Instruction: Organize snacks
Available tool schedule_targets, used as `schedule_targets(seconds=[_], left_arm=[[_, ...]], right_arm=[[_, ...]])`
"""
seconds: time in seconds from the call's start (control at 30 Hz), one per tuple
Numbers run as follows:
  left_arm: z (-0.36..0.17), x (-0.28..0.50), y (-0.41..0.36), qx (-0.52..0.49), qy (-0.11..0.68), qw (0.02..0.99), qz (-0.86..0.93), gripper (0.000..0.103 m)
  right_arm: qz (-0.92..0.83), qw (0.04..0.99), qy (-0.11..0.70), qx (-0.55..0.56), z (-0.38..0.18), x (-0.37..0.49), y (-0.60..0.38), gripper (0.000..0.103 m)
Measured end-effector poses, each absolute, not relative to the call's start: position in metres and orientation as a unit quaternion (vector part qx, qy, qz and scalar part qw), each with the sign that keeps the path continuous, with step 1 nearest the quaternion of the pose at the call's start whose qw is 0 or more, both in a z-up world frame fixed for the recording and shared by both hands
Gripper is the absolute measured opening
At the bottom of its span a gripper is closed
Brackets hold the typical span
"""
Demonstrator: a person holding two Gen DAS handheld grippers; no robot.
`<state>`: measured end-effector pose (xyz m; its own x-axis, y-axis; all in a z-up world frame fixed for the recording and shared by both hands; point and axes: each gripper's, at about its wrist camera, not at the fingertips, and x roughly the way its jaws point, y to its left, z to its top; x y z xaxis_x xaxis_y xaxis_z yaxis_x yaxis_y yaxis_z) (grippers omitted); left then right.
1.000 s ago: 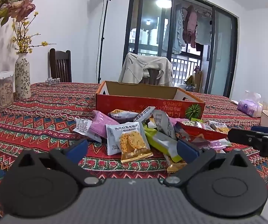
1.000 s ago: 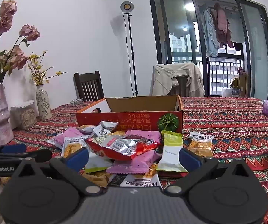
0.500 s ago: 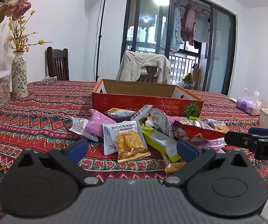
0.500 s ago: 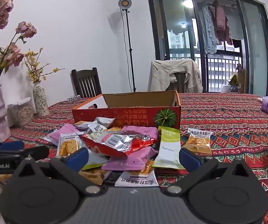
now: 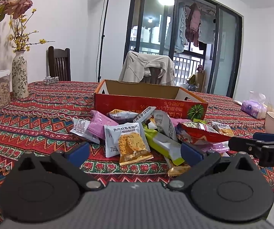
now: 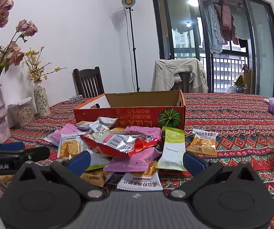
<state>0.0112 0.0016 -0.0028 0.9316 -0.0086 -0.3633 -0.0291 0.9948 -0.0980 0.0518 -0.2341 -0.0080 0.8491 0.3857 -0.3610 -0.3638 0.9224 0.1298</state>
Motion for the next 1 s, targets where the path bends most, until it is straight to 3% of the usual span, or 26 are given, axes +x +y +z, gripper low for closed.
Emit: schedule_targets(seconds=[1.0], left_arm=[[-0.0044,0.0095,0.0038,-0.059,0.184,0.981,-0.001,0.103]], right_arm=[[0.205,0.958,0.201,0.014,-0.0077,0.0504,-0.2284,0.103]])
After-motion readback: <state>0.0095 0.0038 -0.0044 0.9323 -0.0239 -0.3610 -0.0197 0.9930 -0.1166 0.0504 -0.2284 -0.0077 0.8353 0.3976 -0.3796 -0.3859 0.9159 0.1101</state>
